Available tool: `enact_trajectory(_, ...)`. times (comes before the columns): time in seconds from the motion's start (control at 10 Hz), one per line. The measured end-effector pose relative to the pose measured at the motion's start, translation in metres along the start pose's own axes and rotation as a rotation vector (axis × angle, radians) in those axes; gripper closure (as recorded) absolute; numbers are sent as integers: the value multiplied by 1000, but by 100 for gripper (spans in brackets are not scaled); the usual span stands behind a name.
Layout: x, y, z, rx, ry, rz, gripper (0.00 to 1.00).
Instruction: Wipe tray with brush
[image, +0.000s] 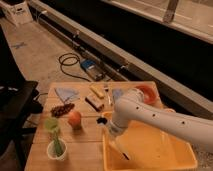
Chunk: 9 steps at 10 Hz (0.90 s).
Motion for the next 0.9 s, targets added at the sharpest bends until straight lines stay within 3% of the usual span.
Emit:
enact_trajectory(0.2,-24,20,-9,-27,-20,67,100)
enact_trajectory(0.6,-99,77,-35,-92,-42,259,100)
enact_trajectory(0.9,-126,116,-41,-163,-69,431,100)
